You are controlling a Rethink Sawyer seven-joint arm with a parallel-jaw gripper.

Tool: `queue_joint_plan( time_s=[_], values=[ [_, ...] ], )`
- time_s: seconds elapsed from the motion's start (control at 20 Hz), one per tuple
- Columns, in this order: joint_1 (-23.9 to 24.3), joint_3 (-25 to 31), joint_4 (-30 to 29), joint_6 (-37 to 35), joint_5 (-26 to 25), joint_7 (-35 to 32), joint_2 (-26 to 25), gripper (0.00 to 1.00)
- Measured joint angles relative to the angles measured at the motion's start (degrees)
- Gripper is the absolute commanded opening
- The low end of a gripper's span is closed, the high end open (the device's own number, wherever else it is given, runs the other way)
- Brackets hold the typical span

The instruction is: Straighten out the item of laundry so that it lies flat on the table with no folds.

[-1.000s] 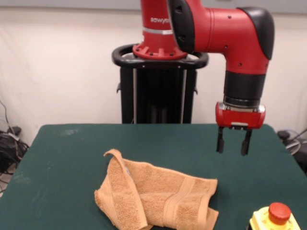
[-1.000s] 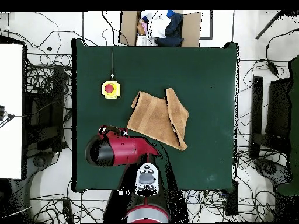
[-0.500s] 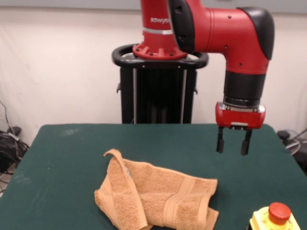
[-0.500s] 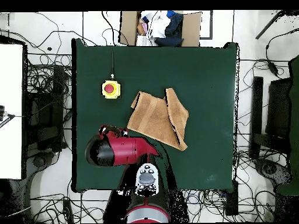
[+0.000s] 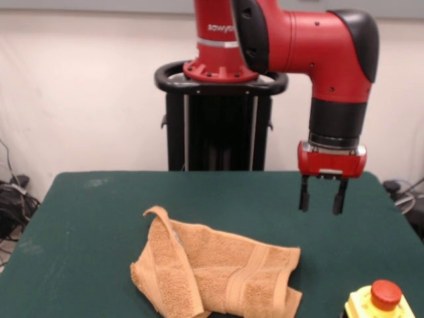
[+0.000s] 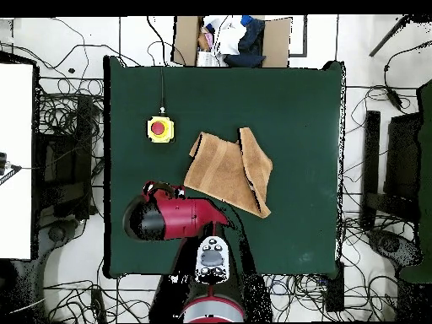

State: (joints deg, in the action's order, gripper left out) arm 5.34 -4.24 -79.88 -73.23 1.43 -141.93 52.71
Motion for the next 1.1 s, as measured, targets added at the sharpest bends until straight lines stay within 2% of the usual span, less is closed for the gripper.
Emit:
queue_joint_plan(
  time_s=[0.15,0.35,0.55,0.9,1.05,1.1],
  values=[
    [0.24,-0.01,0.99,-3.62,3.1,0.0,0.87,1.0],
    [0.96,-0.02,2.36,-10.19,9.64,0.0,2.39,1.0],
    [0.97,-0.04,2.8,-13.06,12.71,0.0,3.3,1.0],
    [0.9,-0.34,2.95,-14.6,13.69,0.0,3.15,1.0],
    [0.89,-0.34,2.81,-14.79,16.5,0.0,3.05,1.0],
    [0.89,-0.33,2.65,-14.78,19.13,0.0,3.05,1.0]
  ],
)
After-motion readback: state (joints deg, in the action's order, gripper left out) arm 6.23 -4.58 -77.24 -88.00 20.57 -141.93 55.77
